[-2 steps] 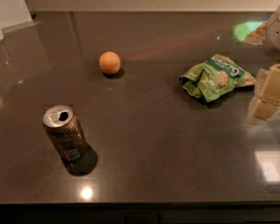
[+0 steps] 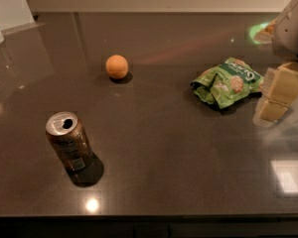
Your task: Pick orange
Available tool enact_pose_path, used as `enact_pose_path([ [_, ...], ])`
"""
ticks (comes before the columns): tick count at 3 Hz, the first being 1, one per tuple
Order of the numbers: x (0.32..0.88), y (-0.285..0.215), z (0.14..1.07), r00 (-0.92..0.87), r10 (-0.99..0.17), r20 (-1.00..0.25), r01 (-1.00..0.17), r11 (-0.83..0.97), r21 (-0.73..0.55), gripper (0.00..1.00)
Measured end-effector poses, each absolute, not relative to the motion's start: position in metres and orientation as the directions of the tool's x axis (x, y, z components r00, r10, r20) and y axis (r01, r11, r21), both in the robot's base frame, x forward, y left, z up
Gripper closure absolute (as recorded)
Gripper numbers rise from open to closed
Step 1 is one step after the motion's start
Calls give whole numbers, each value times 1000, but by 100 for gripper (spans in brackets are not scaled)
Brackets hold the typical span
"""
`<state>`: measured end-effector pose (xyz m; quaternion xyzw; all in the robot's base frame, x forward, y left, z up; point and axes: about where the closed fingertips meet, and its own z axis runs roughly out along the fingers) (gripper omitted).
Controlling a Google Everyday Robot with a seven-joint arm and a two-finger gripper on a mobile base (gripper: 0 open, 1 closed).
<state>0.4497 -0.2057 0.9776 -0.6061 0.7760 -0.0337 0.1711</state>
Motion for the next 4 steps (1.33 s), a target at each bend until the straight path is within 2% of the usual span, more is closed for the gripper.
enact_pose_path([
  [2, 460, -196, 978, -194, -952, -239, -929, 256, -267, 0],
  [3, 515, -158, 955, -195, -932, -305, -923, 280, -265, 0],
  [4, 538, -145, 944, -202, -922, -330, -921, 293, -257, 0],
])
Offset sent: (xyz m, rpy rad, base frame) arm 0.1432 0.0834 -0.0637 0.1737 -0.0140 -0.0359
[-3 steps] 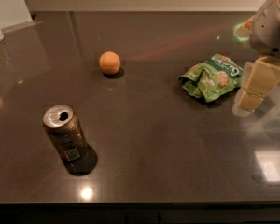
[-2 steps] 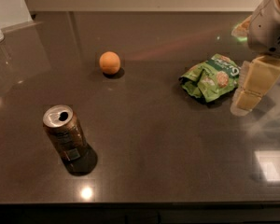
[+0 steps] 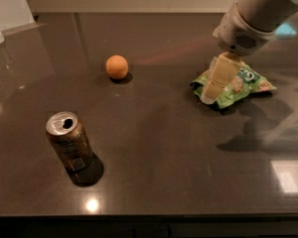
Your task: Pick orange
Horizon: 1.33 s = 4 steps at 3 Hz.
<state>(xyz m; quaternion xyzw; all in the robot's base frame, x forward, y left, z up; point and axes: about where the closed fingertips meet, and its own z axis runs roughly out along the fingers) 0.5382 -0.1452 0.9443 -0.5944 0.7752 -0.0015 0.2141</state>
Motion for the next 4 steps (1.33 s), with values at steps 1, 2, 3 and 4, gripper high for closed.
enact_pose_path([
  [1, 568, -132, 928, -219, -906, -362, -918, 317, -238, 0],
  [2, 582, -118, 919, -222, -896, -384, -920, 323, -223, 0],
  [3, 619, -69, 900, -217, -858, -466, -922, 337, -191, 0],
  [4, 643, -34, 888, -209, -832, -514, -926, 337, -169, 0],
])
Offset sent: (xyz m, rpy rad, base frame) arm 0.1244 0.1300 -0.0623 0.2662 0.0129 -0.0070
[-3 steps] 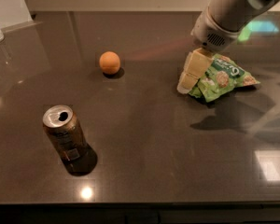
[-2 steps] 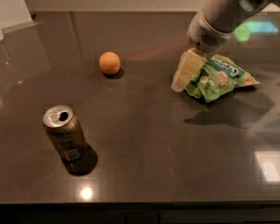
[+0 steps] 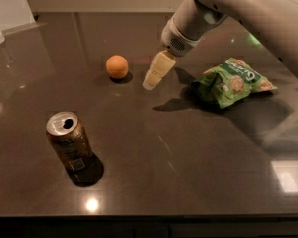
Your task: Pick orange
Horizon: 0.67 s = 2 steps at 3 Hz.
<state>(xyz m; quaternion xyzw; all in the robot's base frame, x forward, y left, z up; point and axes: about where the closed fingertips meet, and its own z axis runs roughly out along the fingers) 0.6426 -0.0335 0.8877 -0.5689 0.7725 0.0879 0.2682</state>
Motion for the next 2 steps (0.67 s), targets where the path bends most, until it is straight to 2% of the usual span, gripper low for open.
enact_pose_path([
  [2, 673, 15, 864, -191, -808, -558, -934, 324, -149, 0],
])
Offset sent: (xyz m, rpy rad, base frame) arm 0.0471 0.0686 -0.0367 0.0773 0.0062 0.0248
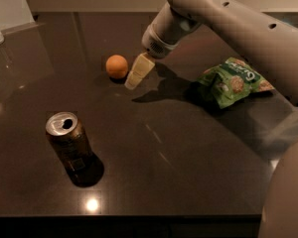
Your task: Pick orange
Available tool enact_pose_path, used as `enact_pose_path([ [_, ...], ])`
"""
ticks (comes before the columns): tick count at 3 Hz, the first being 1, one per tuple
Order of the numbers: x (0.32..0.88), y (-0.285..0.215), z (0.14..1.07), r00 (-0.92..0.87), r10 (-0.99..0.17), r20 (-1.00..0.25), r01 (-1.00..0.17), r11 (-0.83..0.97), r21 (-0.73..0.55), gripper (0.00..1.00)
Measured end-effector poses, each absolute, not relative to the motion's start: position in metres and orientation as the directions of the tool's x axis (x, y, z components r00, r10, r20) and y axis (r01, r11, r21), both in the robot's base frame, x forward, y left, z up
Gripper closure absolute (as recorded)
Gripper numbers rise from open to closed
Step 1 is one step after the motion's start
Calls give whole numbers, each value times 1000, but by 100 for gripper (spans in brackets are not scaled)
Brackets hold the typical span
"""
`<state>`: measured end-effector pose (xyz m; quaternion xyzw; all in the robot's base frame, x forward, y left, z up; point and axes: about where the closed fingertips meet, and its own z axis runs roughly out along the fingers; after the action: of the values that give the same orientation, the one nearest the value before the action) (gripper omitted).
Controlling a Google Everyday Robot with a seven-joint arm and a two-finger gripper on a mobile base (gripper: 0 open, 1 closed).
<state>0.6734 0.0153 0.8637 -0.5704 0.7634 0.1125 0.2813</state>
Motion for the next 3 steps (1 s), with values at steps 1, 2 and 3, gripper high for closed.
enact_pose_path([
  [1, 679, 34, 858, -181, -799, -573, -941, 311, -136, 0],
  [2, 681, 53, 855, -170, -788, -592, -949, 294, -118, 0],
  [3, 682, 69, 851, -168, -779, -604, -954, 282, -99, 0],
])
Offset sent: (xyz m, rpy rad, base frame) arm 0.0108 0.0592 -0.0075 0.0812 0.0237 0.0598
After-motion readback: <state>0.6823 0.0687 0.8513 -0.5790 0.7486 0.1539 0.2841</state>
